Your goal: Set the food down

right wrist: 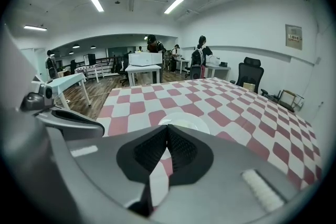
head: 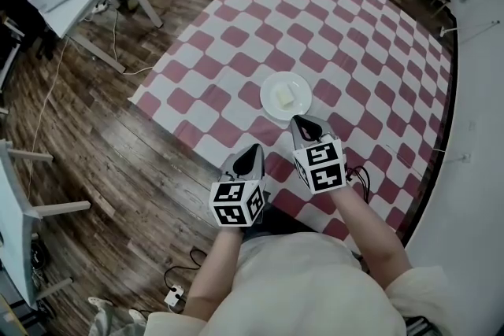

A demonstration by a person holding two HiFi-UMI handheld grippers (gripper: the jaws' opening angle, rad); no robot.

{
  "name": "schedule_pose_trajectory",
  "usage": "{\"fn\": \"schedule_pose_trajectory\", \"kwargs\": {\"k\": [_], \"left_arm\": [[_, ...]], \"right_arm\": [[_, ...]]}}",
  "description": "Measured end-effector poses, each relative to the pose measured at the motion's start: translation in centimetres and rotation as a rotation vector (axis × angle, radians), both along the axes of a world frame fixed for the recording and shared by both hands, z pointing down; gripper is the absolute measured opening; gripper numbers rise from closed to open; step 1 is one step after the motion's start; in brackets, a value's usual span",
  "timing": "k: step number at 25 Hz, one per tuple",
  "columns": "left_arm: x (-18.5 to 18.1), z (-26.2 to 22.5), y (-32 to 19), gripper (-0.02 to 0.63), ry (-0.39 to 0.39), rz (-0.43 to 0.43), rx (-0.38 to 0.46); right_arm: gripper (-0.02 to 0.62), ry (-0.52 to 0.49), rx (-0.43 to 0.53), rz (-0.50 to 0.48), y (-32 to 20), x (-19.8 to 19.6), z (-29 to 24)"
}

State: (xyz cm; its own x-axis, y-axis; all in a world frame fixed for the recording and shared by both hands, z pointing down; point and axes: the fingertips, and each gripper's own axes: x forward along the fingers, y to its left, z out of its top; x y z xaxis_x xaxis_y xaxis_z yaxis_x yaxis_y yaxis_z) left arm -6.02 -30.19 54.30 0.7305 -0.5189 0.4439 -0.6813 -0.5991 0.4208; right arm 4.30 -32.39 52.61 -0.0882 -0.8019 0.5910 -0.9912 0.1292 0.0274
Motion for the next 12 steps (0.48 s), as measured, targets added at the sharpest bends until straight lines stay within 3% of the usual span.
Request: {"fn": "schedule_pose_trajectory", "kwargs": {"k": [12], "left_arm": [[2.0,-2.7,5.0,0.006,0.011,0.005,0.043]], "right_arm": [[0.006,-0.039,0.076,-0.024,5.6,0.3,-3.1]]}}
